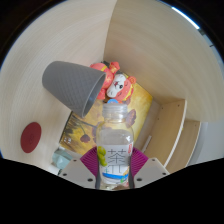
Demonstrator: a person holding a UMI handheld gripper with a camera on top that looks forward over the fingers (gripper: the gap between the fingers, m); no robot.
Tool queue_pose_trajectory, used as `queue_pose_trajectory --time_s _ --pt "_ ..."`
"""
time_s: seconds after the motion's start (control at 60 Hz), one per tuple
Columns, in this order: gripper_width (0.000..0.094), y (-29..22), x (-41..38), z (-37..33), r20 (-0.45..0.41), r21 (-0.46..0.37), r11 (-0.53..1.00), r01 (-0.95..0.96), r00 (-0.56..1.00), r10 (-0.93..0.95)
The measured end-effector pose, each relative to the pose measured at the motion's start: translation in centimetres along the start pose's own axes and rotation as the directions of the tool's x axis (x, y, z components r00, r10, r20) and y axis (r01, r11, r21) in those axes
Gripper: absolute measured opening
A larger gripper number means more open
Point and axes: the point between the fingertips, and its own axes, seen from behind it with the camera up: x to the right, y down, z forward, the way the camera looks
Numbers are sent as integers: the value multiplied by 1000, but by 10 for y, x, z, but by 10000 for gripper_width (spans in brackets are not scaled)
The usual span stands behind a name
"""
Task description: Pour water
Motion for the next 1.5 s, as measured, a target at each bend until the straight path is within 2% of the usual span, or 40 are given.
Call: queue_pose_trajectory --time_s 0.15,0.333,0.5,0.633,0.65,0.75,0.8,0.817,0.867,0.95,1.033,1.117,1.25,1.5 --pt "383 -19 7 0 -70 51 971 234 971 -230" --pt "383 -14 6 5 -81 7 955 297 952 -295" --pt "382 -11 13 5 -79 -3 981 193 978 -192" --pt "381 13 28 6 -45 -54 977 -206 978 204" --pt "383 13 32 5 -63 -75 967 -244 969 239" --pt "384 39 40 1 -41 -121 781 -612 790 612" --pt "386 50 43 -1 -51 -143 642 -754 653 756" --pt "386 48 43 -5 -77 -159 583 -797 599 797" --pt "386 62 42 -4 -68 -156 416 -896 430 900" --pt "386 77 39 -9 -110 -153 139 -978 157 981" --pt "387 78 26 -11 -90 -138 -110 -984 -98 991" --pt "387 72 5 -12 -90 -159 -290 -944 -278 956" --pt "387 48 -46 -10 -35 -251 -417 -874 -422 906" --pt "383 11 -122 -14 -56 -358 -464 -810 -477 877"
